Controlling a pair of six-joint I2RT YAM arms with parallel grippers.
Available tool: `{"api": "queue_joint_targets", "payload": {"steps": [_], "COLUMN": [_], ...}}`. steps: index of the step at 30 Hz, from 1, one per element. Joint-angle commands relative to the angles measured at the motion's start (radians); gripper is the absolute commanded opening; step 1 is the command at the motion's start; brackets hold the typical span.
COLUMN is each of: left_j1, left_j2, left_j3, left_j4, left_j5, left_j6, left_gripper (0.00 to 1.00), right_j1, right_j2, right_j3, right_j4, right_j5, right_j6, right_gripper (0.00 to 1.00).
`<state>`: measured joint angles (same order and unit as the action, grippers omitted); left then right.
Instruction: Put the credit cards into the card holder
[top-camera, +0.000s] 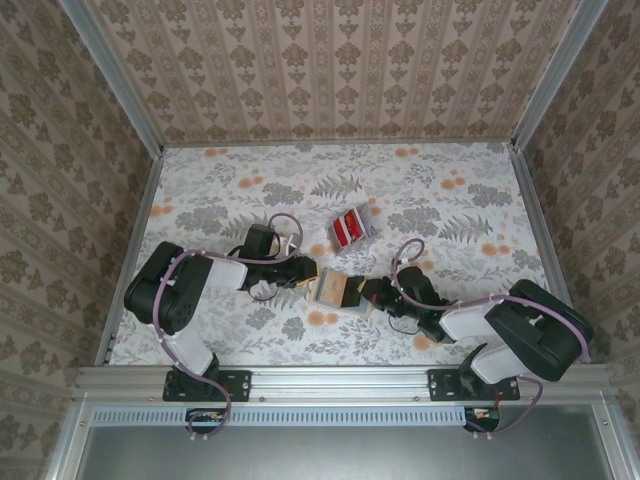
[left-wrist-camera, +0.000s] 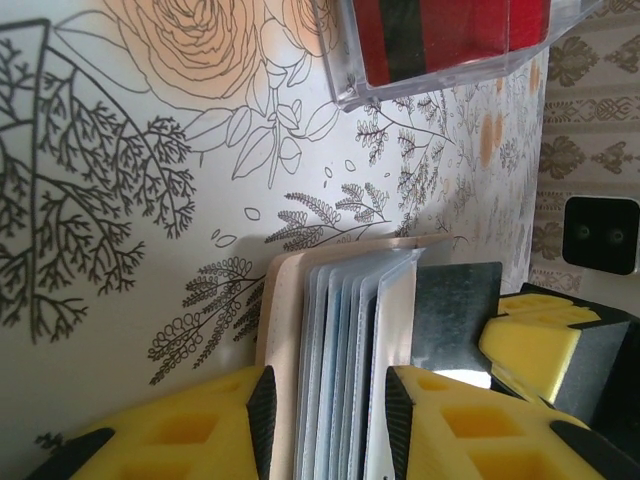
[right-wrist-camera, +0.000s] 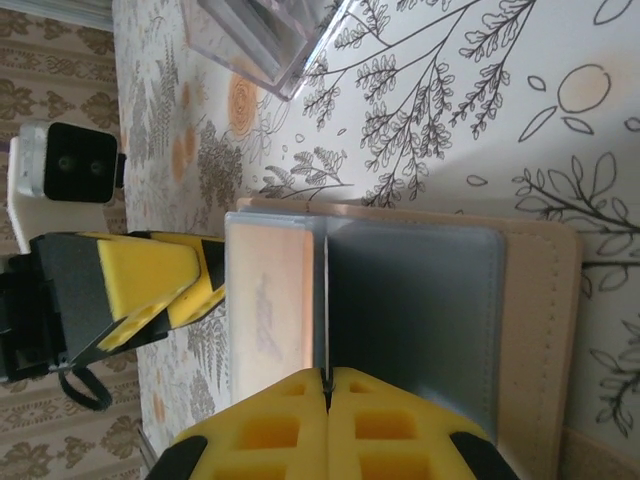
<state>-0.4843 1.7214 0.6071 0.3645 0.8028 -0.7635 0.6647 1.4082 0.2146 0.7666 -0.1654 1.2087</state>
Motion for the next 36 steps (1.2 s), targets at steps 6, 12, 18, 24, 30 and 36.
{"api": "queue_joint_targets", "payload": {"steps": [6, 12, 18, 24, 30, 36], "left_j1": [-0.02, -0.022, -0.023, -0.023, -0.023, -0.023], "left_j2": [0.042, 0.058, 0.056, 0.057, 0.055, 0.055], "left_j3": [-0.02, -0.022, -0.036, -0.037, -0.045, -0.046], "left_j4": [0.007, 0.027, 0.046, 0.056, 0.058, 0.059], "left_j5": [-0.025, -0.019, -0.026, -0.028, -0.029, -0.034], "left_j6": [-0.004, -0.017, -0.027, -0.033, -0.033, -0.031], "left_gripper": [0.37, 0.37, 0.37, 0.36, 0.36, 0.36], "right_j1": [-0.014, -0.017, -0.017, -0.017, -0.017, -0.02], "right_j2": [-0.241, -0.203, -0.149, -0.057, -0.025, -0.104], "right_j3": [0.024, 0.008, 0.029, 0.049, 0.055, 0.034], "right_j4": [-0.259, -0.213, -0.181, -0.101, -0.052, -0.121], "right_j5": [0.012, 0.004, -0.021, -0.049, -0.063, -0.045], "right_j6": [-0.063, -0.042, -0.044, -0.034, -0.028, -0.039], "right_gripper": [0.0, 0.0, 0.0, 0.0, 0.0, 0.0]}}
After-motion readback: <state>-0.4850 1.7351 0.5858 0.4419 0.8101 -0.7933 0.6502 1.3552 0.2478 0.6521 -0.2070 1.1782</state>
